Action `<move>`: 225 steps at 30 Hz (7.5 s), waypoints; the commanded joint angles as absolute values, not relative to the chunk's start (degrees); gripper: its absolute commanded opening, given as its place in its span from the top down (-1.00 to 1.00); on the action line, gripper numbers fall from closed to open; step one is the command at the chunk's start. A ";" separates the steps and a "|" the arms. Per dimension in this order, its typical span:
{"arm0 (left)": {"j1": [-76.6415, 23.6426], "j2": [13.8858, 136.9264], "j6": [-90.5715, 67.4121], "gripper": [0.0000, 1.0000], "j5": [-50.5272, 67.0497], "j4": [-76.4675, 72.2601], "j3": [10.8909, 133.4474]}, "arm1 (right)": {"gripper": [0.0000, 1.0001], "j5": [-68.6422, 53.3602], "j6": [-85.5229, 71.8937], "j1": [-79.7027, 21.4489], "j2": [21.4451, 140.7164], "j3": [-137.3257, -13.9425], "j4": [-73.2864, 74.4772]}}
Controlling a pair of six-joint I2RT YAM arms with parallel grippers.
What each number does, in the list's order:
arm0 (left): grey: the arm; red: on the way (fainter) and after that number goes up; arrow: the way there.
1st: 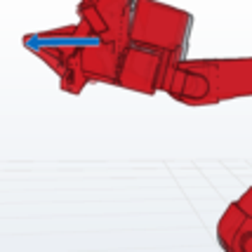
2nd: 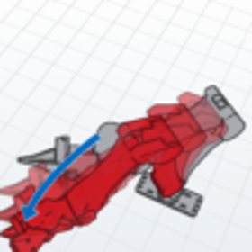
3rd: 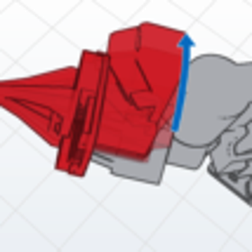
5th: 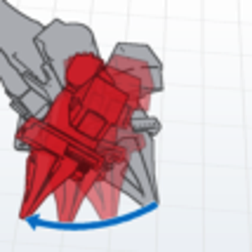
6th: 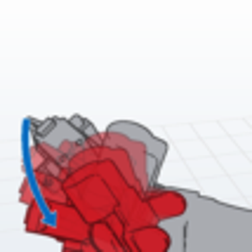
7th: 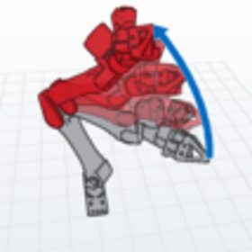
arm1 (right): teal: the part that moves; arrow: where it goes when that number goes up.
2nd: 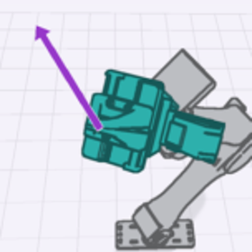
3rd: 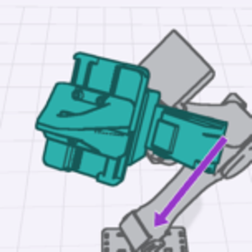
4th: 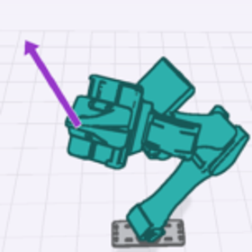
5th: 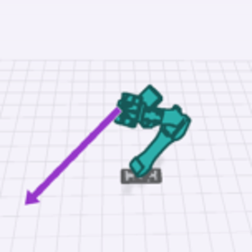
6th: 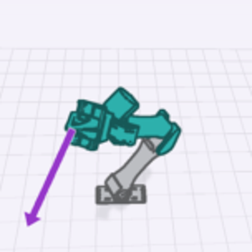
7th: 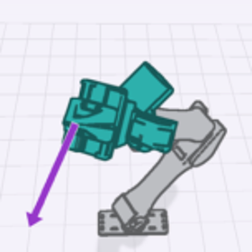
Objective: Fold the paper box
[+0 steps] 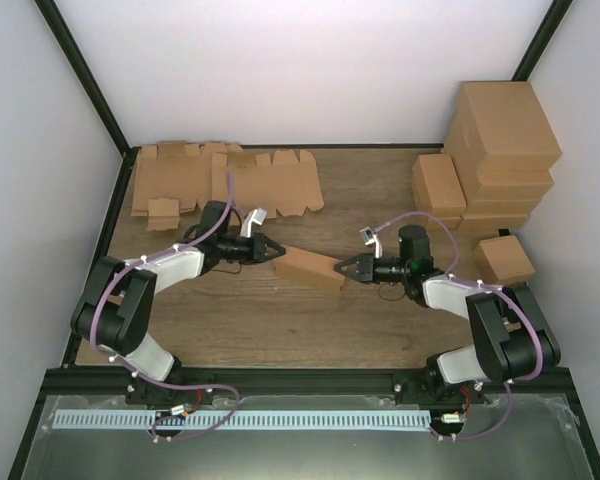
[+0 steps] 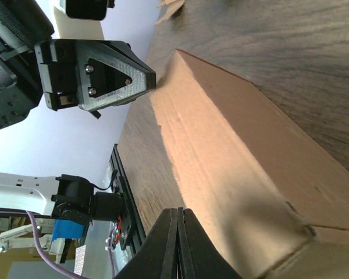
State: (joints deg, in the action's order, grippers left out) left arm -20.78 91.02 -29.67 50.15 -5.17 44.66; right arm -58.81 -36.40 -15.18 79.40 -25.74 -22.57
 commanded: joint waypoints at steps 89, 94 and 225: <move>-24.92 79.73 -42.76 0.79 40.31 -14.14 18.14 | -0.99 -43.81 -35.29 -18.55 62.30 -21.25 6.61; -24.77 79.78 -41.72 0.79 40.82 -13.40 18.27 | -0.85 -53.43 -40.32 -17.62 63.06 -18.44 -1.40; -24.78 53.31 -33.74 -0.99 36.74 16.41 39.13 | -0.99 1.85 -86.37 10.90 86.76 -33.49 -40.08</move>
